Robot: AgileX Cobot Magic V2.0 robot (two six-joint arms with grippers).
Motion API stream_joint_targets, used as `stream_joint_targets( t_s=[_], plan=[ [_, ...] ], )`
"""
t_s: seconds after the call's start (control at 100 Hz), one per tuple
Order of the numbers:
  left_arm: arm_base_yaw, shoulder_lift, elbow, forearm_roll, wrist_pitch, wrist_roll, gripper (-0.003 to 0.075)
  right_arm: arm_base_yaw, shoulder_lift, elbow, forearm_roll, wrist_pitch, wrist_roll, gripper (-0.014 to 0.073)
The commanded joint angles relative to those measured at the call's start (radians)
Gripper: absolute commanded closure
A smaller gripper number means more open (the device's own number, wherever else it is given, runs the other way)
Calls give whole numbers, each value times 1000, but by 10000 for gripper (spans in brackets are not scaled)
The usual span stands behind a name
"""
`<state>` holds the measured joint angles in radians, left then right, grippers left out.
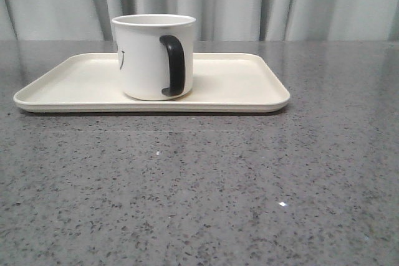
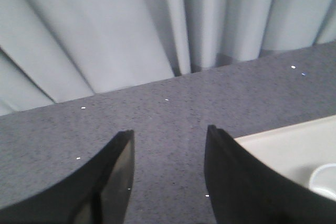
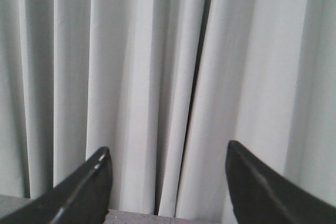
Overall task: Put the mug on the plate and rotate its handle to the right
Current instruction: 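Withdraw the left gripper up and away from the mug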
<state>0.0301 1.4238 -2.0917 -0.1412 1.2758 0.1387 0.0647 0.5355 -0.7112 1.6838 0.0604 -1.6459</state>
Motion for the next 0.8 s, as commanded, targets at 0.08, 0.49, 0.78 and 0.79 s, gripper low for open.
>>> stream_joint_targets(
  t_s=[0.08, 0.49, 0.78, 0.79],
  plan=[
    [100, -103, 54, 2, -12, -12, 472, -1, 10, -37, 0, 12, -5, 119],
    [196, -277, 409, 33, -100, 1, 740, -1, 10, -37, 0, 16, -5, 119],
    [196, -366, 576, 55, -160, 1, 740, -1, 88, -128, -18, 78, -42, 119],
    [196, -368, 579, 55, -160, 1, 740, -1, 93, -133, -19, 87, -42, 119]
  ],
)
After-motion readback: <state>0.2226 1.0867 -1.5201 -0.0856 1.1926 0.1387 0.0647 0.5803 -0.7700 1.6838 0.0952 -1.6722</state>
